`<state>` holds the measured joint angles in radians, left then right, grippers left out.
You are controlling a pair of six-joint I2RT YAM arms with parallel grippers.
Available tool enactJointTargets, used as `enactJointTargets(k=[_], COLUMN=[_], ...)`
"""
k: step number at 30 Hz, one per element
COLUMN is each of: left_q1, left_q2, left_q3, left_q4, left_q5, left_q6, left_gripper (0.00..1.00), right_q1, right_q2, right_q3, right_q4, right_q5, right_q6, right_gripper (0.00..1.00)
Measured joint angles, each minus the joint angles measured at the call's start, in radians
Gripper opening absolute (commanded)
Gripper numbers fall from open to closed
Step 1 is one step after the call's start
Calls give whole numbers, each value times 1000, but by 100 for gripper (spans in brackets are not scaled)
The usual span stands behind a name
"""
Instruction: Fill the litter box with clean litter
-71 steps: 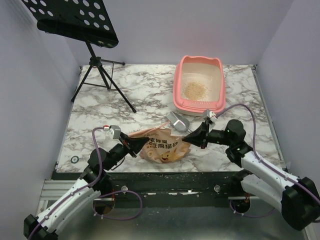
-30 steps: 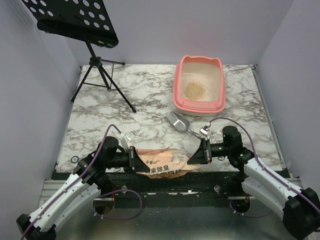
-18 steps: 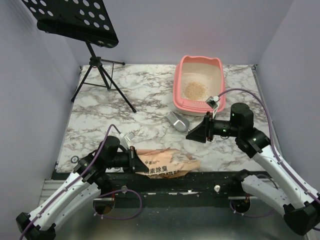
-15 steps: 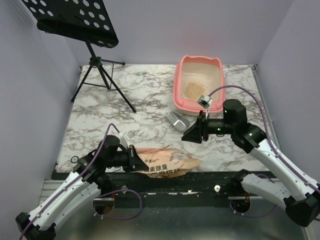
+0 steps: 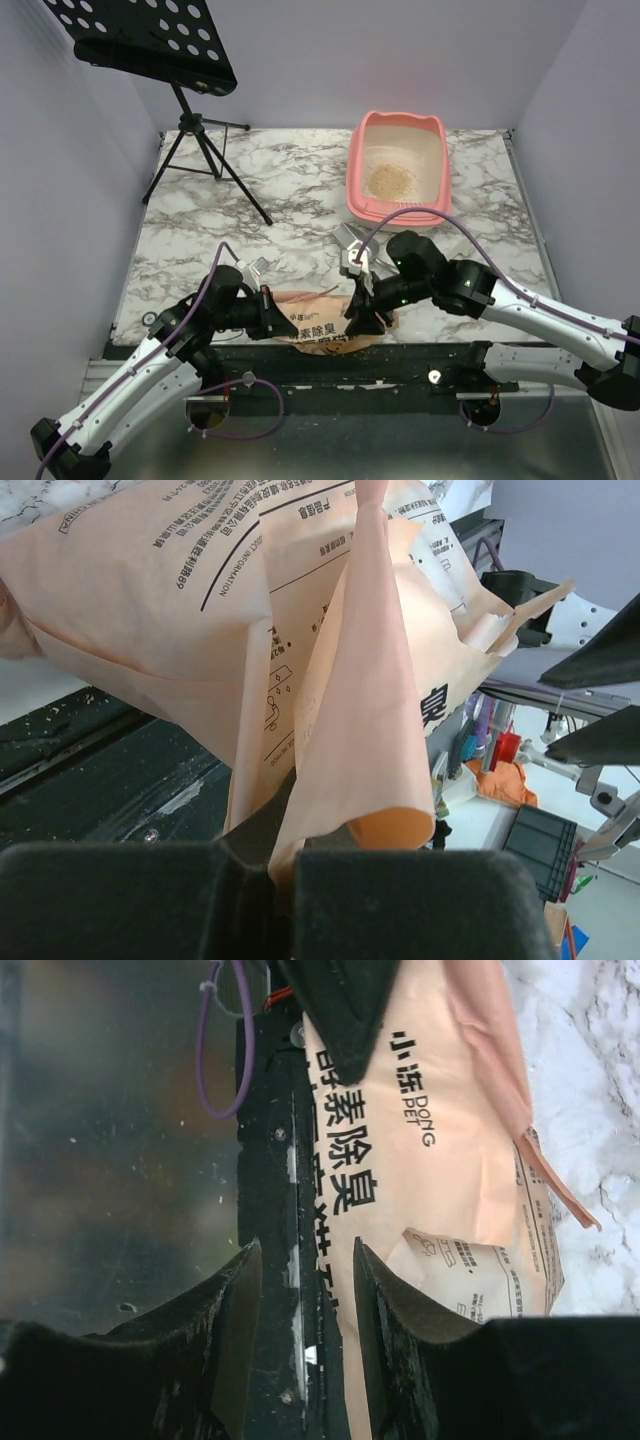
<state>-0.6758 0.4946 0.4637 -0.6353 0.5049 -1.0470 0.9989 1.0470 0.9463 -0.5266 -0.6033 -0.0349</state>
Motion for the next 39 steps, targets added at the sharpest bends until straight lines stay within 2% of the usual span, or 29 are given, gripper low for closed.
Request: enactJointTargets(k=[8, 18, 32, 34, 35, 37, 38, 39], left_q1=[0, 1, 1, 2, 2, 2, 2, 2], left_q2=[4, 9, 32, 39, 41, 45, 47, 48], left_q3=[4, 5, 25, 31, 34, 39, 39, 40], left_q4=[-3, -3, -2, -3, -3, -2, -1, 1], left_q5=[-3, -3, -4, -3, -4, -4, -3, -4], left_q6=[-2, -1, 6, 7, 8, 8, 9, 9], left_gripper=[0, 0, 0, 0, 0, 0, 0, 0], right_q1=[135, 225, 251, 251, 251, 252, 252, 251], right_q2=[21, 63, 84, 89, 93, 104, 109, 114], right_q3=[-25, -37, -97, -112, -119, -122, -122, -122], right_q4=[2, 10, 21, 28, 28, 28, 30, 32], right_q5=[167, 304, 420, 437, 449, 461, 468, 478], right_q6=[-122, -192, -194, -194, -194, -195, -201, -194], right_gripper=[50, 50, 53, 47, 40, 5, 1, 1])
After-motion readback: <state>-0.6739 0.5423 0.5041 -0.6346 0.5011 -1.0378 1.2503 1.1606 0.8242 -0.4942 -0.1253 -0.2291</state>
